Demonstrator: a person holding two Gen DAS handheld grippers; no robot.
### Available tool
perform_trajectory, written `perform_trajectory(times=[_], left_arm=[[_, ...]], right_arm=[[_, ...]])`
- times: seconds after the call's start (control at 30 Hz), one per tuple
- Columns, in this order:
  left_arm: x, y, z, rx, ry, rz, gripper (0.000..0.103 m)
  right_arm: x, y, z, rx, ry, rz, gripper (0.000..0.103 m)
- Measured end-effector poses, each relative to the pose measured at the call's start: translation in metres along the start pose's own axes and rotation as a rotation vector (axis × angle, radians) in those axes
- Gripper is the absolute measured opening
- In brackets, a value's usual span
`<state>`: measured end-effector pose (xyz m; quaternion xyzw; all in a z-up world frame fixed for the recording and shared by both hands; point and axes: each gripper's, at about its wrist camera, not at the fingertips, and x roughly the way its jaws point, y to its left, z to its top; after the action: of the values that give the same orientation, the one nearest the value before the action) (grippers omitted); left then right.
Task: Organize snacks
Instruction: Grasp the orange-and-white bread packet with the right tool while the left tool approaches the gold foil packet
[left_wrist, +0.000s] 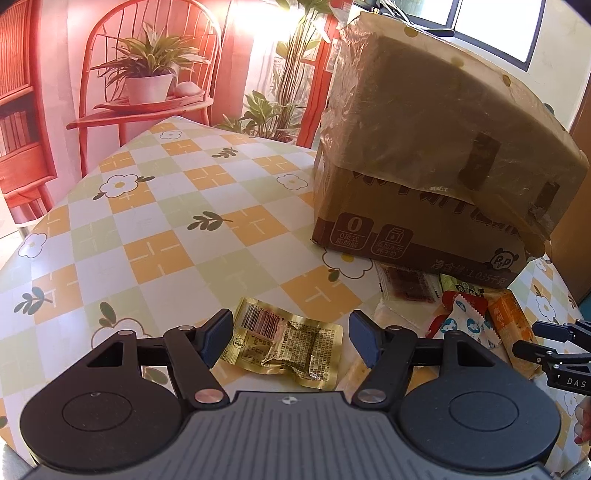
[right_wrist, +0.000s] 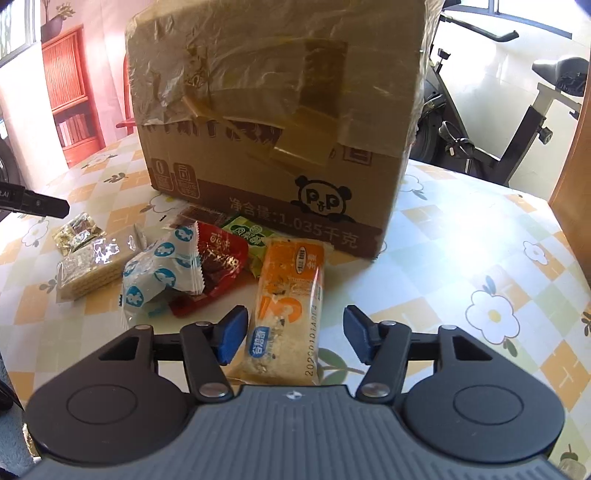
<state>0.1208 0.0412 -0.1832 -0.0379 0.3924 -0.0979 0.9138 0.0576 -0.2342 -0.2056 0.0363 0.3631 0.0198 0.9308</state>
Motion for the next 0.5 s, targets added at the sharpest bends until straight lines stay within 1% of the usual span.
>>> perform_trajectory(times=[0.1,0.17,0.3,0.4,0.5], left_arm=[[0.000,0.000,-0.002,-0.005,0.005,0.007,0.071],[-0.001,0.001,-0.003,-0.006,0.006,0.009,0.071],[0.000,0.002,-0.005,0.006,0.019,0.028,0.071],[0.004,0.004,-0.006,0.005,0.034,0.044,0.071],[0.009,0.008,-0.003,0.005,0.048,0.012,0.072]], right_arm=[[0.007,0.004,0.000,-0.016,-0.024,0.008,0.059],[0.016,0.005,0.000,-0.018,-0.030,-0.013,0.053],[0.021,-0.001,-0.005,0.040,-0.063,-0.015,0.049],[0.021,-0.003,-0.010,0.058,-0.082,-0.013,0.048],[0.018,-0.005,-0.013,0.074,-0.098,-0.014,0.046]])
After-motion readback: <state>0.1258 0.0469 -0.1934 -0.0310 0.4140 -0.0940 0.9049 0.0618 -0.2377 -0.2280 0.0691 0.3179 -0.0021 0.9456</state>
